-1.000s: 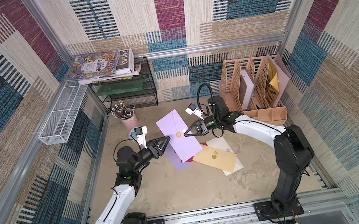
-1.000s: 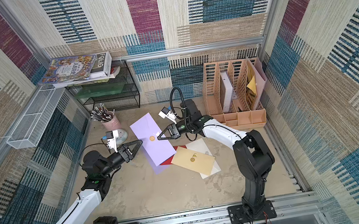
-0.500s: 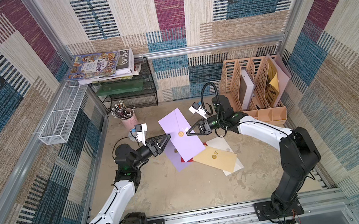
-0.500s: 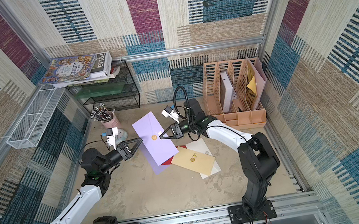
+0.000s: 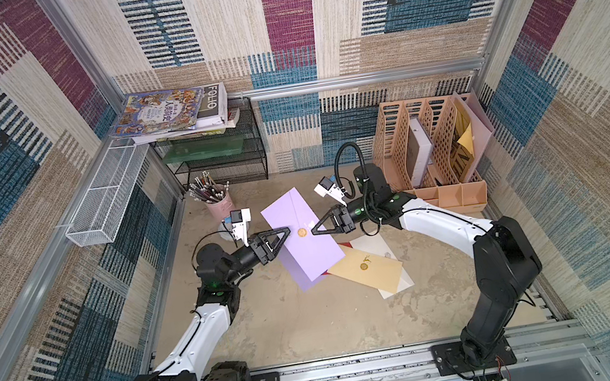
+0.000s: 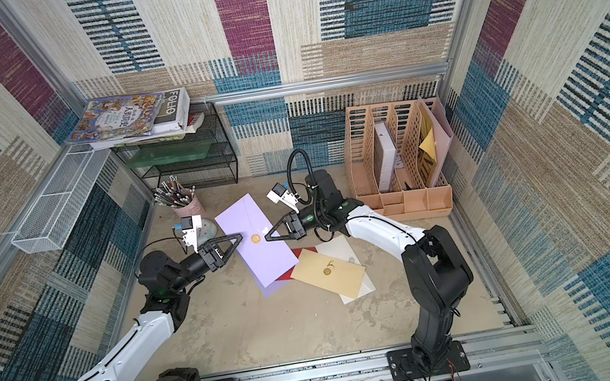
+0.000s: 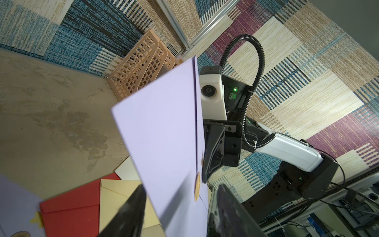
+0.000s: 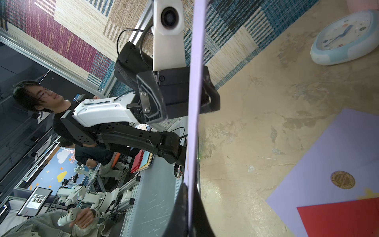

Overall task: Open the envelope
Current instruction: Pick up the envelope from the envelope.

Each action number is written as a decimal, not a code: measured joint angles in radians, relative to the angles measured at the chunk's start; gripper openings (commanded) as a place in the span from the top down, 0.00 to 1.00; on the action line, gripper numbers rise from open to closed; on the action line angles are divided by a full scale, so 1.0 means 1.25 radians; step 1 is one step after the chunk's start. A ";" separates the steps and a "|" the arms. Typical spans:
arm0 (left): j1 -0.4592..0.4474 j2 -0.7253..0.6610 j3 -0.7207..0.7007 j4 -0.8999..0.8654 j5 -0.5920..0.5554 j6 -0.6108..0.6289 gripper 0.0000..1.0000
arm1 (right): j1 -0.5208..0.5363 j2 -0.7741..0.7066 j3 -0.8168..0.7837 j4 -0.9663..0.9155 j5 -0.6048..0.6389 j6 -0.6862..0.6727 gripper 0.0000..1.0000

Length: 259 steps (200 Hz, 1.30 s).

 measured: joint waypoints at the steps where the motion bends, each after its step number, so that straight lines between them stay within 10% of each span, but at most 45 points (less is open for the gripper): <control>1: 0.000 0.001 0.000 0.002 0.001 -0.001 0.62 | 0.000 0.000 0.000 0.000 0.000 0.000 1.00; 41: 0.000 0.006 0.000 0.034 0.004 -0.021 0.91 | 0.002 0.021 0.003 0.032 0.003 0.024 1.00; 259: -0.001 -0.016 0.000 0.001 0.003 -0.014 1.00 | 0.012 0.026 0.001 0.005 0.009 -0.023 0.91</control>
